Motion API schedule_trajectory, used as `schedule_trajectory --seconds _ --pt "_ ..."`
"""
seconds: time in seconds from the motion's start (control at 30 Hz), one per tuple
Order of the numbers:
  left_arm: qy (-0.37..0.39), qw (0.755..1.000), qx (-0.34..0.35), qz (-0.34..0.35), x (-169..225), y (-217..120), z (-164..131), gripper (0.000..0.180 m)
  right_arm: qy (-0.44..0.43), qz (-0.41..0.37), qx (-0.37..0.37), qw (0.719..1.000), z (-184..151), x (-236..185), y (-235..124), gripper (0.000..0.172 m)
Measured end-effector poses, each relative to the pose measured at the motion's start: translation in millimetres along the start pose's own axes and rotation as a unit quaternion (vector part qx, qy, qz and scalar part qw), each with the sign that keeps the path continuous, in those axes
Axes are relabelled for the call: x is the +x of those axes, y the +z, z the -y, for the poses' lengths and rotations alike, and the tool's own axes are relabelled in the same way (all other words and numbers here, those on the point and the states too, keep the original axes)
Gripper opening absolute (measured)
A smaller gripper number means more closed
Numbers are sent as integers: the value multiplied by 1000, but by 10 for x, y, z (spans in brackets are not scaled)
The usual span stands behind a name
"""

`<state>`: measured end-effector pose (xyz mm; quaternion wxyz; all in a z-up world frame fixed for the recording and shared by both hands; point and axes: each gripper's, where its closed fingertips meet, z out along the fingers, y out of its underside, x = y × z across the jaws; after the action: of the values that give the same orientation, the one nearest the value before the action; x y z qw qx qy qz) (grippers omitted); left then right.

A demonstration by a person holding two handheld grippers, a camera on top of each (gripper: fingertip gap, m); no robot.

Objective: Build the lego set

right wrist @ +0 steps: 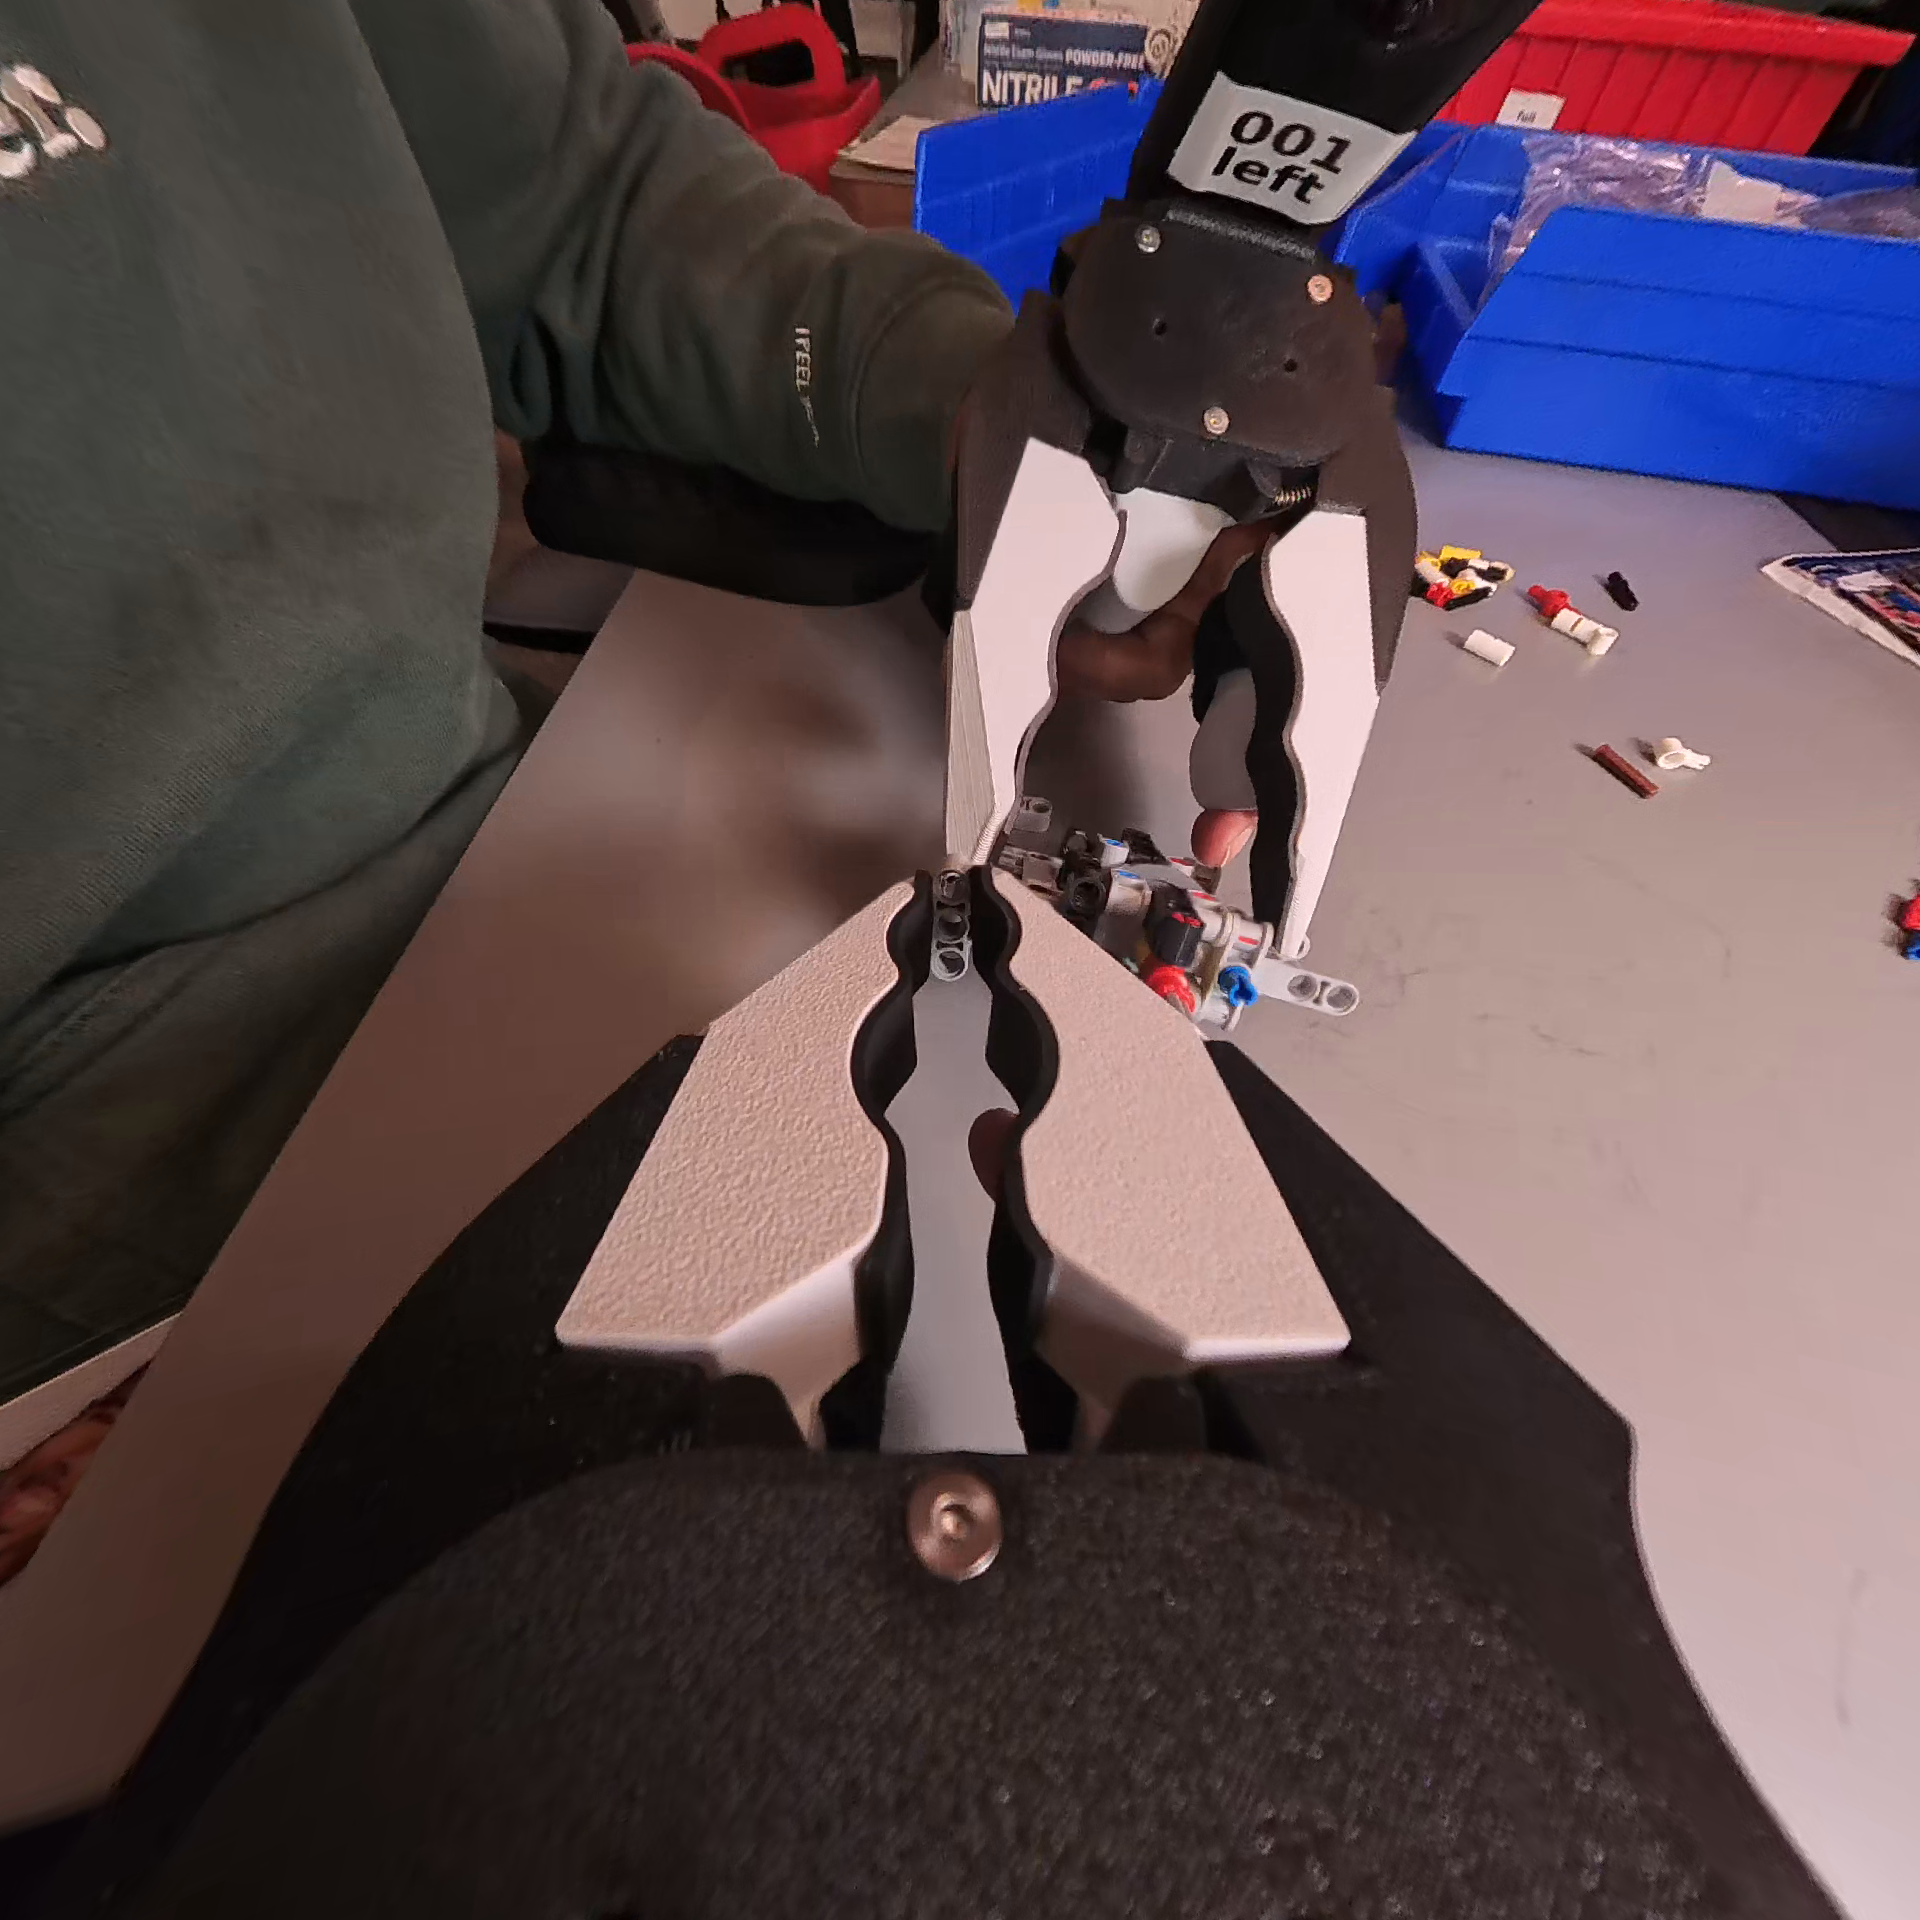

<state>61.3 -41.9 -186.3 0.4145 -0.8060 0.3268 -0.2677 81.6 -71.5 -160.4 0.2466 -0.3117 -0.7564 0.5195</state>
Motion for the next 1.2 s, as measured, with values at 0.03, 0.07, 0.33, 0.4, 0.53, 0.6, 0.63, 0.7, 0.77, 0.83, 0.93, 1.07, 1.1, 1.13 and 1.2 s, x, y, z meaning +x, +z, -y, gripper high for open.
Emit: schedule_trajectory --seconds 0.03,0.07,0.33,0.4,0.53,0.6,0.63,0.7,0.77,0.83,0.93,1.07,1.1,1.13,1.2 --pt "-2 1000 -2 0 0 2 -3 65 0 0 -1 1000 0 1 -3 6" --pt "-5 1000 -3 0 0 5 -5 65 1 1 -1 1000 -2 1 -4 6" --pt "-15 1000 4 3 -29 -9 -4 64 12 -7 11 1000 2 34 8 6" --pt "-14 1000 2 3 -27 -5 -13 64 16 -4 13 1000 -7 25 15 6" --pt "-18 1000 3 1 -22 -3 -11 64 23 3 15 1000 -3 23 17 6" --pt "-16 1000 0 3 -21 2 -18 63 23 5 11 1000 -13 16 24 6" --pt "-16 1000 1 3 -20 3 -15 63 24 6 12 1000 -11 16 24 6" --pt "-15 1000 2 2 -14 1 -8 63 27 9 16 999 0 11 24 6" --pt "-17 1000 6 -1 -4 -4 5 63 28 11 24 999 24 4 23 7" --pt "-19 1000 12 -4 1 -13 23 63 30 10 33 999 54 6 20 7" --pt "-21 1000 18 -10 11 -21 38 63 32 12 41 999 78 5 19 7" --pt "-21 999 35 -17 28 -47 92 64 36 10 56 998 167 16 -18 7" --pt "-28 998 48 -22 30 -67 135 64 33 5 65 997 219 31 -39 7" --pt "-31 998 56 -24 31 -82 167 64 30 4 67 997 247 35 -46 7" --pt "-32 997 64 -30 53 -84 187 64 32 12 72 997 260 12 -46 7"
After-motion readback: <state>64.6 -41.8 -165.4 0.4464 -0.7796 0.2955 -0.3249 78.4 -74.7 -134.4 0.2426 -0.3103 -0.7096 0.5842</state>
